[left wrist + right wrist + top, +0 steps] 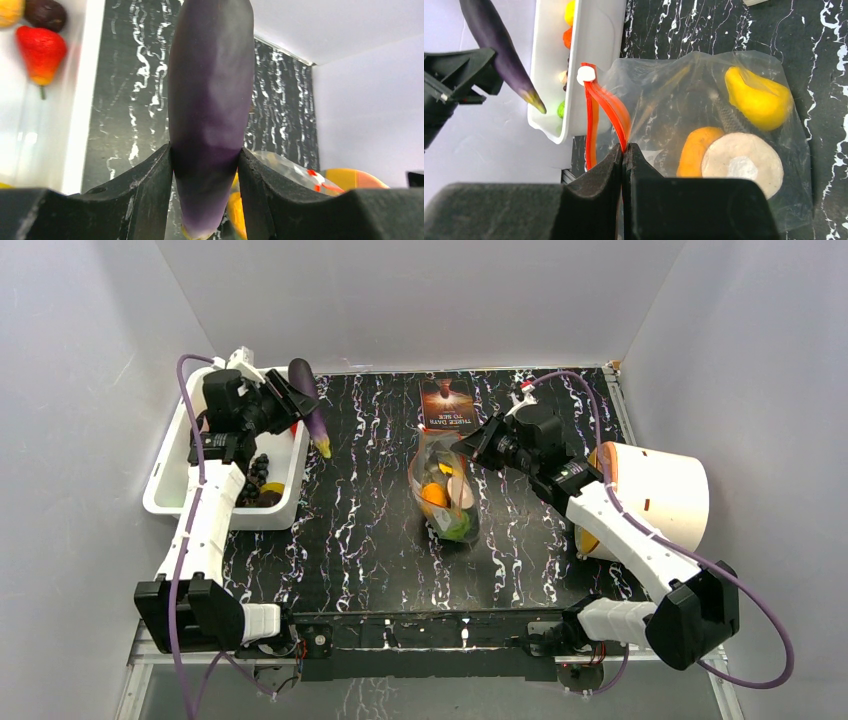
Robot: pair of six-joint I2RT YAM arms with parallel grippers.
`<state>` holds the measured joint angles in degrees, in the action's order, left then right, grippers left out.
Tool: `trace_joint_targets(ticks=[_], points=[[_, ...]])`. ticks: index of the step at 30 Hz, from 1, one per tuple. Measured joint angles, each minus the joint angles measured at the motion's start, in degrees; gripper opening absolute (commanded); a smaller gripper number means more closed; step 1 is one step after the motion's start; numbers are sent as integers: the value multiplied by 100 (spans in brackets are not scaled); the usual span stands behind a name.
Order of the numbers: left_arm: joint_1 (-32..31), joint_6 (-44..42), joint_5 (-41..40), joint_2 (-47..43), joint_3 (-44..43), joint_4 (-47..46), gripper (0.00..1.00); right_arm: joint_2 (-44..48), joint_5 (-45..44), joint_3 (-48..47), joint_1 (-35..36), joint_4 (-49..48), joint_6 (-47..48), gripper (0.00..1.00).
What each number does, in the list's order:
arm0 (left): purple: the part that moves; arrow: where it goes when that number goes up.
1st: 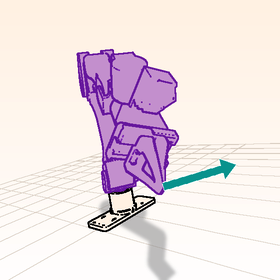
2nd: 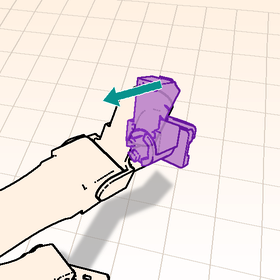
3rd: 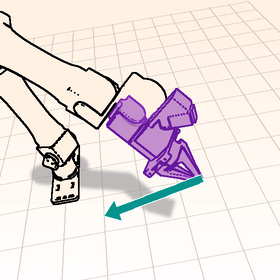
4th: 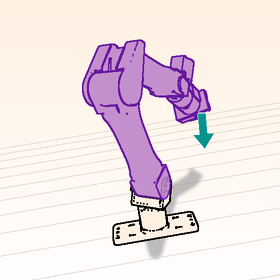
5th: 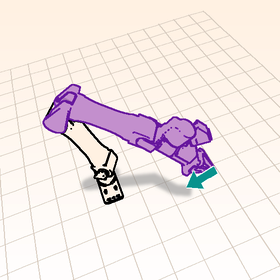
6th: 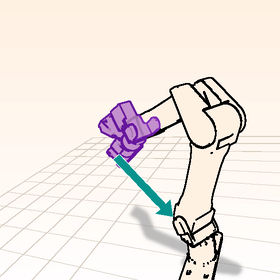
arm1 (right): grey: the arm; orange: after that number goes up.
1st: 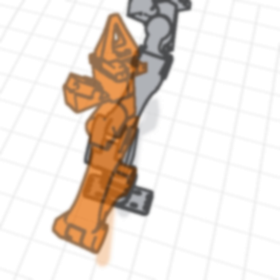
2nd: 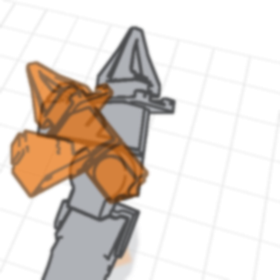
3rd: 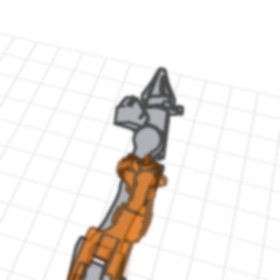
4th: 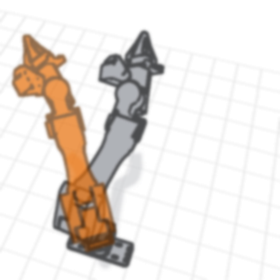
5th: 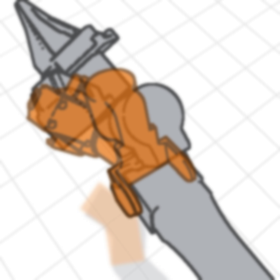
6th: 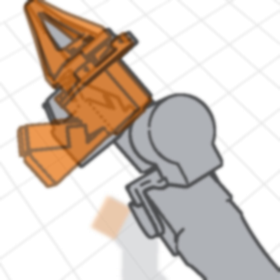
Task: Place the food in the zip-top bag and seal the zipper
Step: Place the fake vegetable in the zipper food storage bag.
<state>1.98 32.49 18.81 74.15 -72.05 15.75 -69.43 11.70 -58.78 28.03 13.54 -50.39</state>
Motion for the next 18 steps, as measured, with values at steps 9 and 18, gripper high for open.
trace_joint_targets(ticks=[9, 18], points=[[-570, 656, 520, -302, 444, -474, 23, -125, -240, 9, 0, -448, -568, 0], [-1443, 1152, 625, -538, 789, -1126, 20, -275, -343, 52, 0, -846, -984, 0]])
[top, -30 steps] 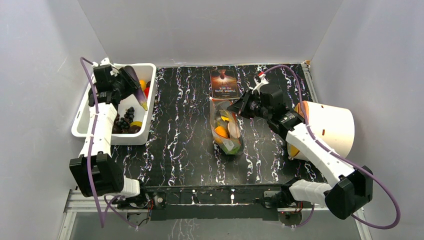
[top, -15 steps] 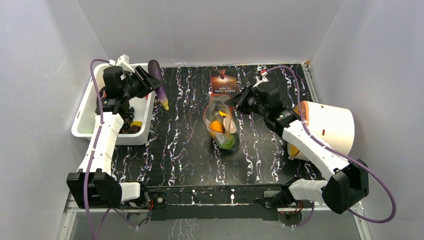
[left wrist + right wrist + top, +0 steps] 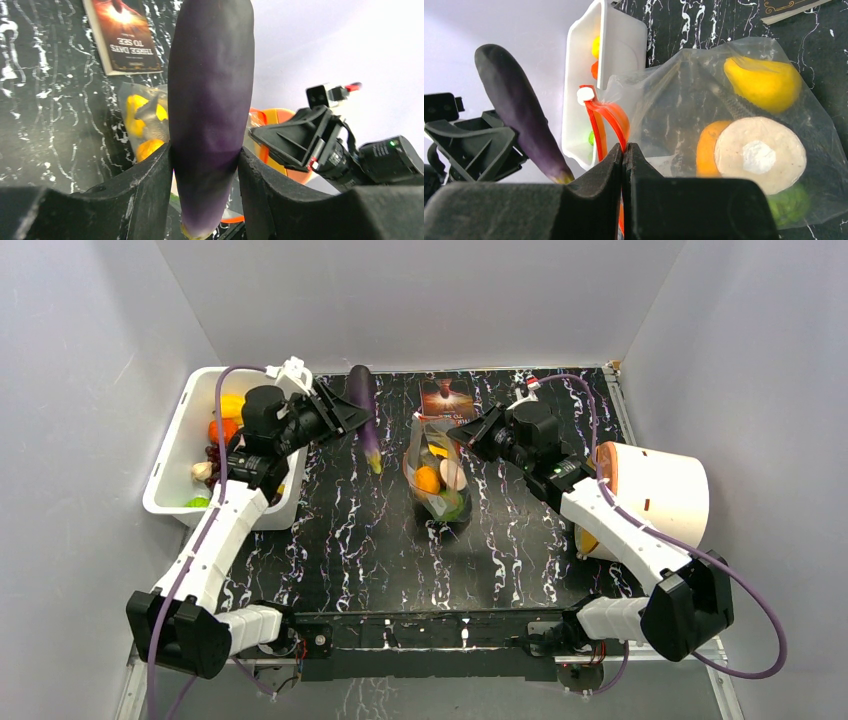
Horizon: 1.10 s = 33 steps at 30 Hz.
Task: Place the food in the zip-top bag and seal the zipper
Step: Place the fake vegetable in the zipper food storage bag.
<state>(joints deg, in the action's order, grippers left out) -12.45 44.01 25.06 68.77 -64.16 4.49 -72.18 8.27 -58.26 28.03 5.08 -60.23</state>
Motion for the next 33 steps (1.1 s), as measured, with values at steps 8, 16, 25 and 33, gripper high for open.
trace_joint_targets(ticks=[8, 16, 25, 33], points=[[-632, 363, -223, -162, 431, -1095, 21, -20, -66, 2, 4, -111, -326, 0], [-1300, 393, -503, 199, 428, -2017, 21, -37, -57, 111, 11, -278, -570, 0], [-1792, 111, -861, 634, 433, -2586, 20, -66, -17, 267, 11, -382, -730, 0], [-2052, -278, -1093, 669, 767, -2907, 20, -66, -17, 267, 11, -409, -802, 0]])
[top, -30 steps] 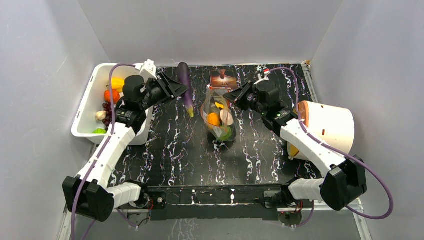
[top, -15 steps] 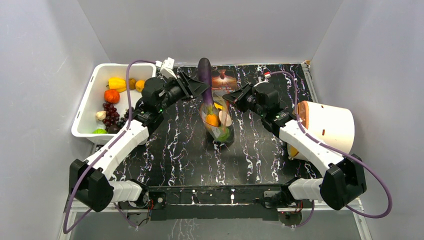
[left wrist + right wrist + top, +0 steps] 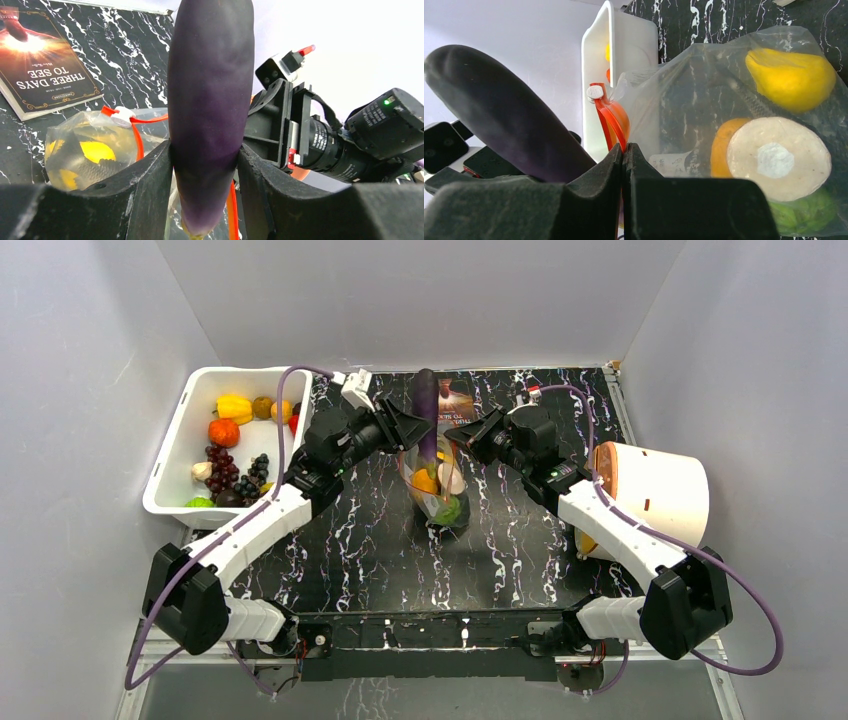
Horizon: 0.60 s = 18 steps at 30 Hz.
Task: Place the food in the zip-top bag and seal the zipper
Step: Place the fake vegetable in the zipper food storage bag.
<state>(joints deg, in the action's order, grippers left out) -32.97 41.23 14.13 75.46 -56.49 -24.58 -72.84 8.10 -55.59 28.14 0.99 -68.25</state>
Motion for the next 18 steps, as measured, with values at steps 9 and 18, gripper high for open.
trace_joint_targets(ticks=[9, 18], points=[[-120, -177, -136, 11, 262, -120, 23, 0, -7, 0, 0, -149, -138, 0], [-210, -332, -155, 17, 428, -114, 23, 0, -111, -2, 0, -260, -262, 0]])
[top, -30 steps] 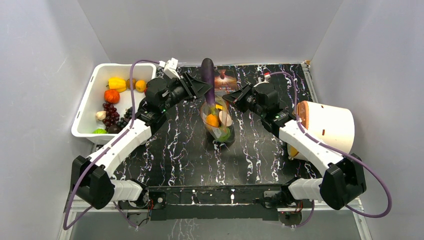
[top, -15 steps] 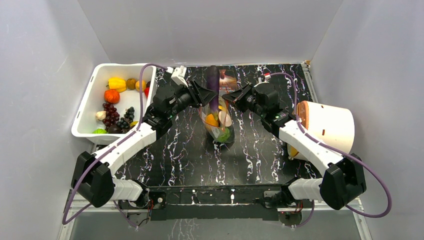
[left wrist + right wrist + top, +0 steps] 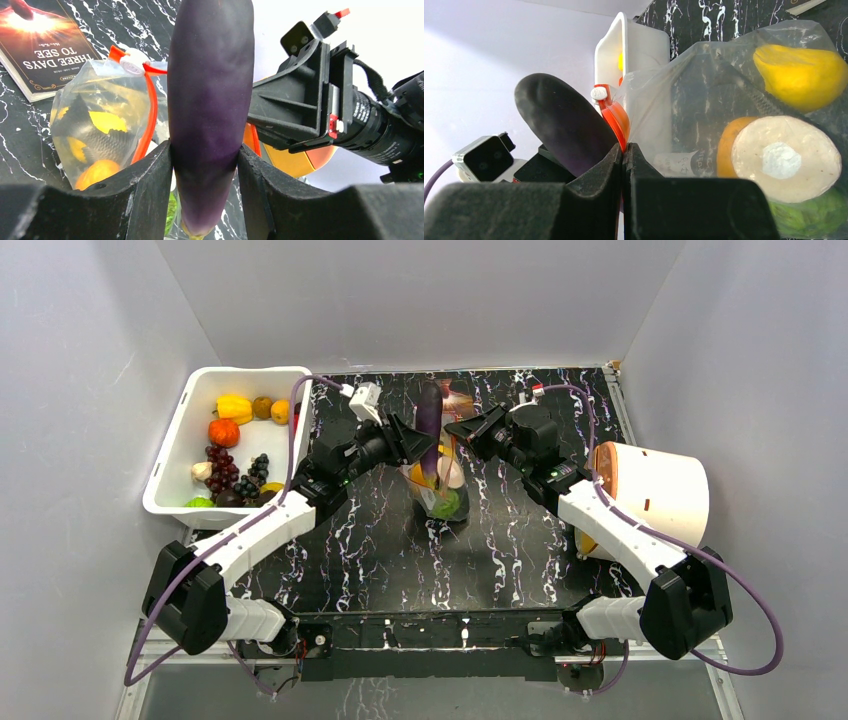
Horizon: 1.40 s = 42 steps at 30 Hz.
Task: Place the food in the zip-top bag and seal the zipper
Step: Place the fake vegetable in the zipper food storage bag.
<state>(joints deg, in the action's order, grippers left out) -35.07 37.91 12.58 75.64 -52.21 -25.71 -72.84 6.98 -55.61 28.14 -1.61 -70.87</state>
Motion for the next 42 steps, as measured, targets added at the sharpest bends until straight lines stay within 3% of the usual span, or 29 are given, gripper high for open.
trace_joint_targets(ticks=[25, 42], points=[[-68, 42, -107, -136, 363, 422, 28, -114, -293, -52, 13, -39, -52, 0], [-105, 221, 354, -184, 358, 739, 28, -157, -334, -52, 33, -37, 332, 0]])
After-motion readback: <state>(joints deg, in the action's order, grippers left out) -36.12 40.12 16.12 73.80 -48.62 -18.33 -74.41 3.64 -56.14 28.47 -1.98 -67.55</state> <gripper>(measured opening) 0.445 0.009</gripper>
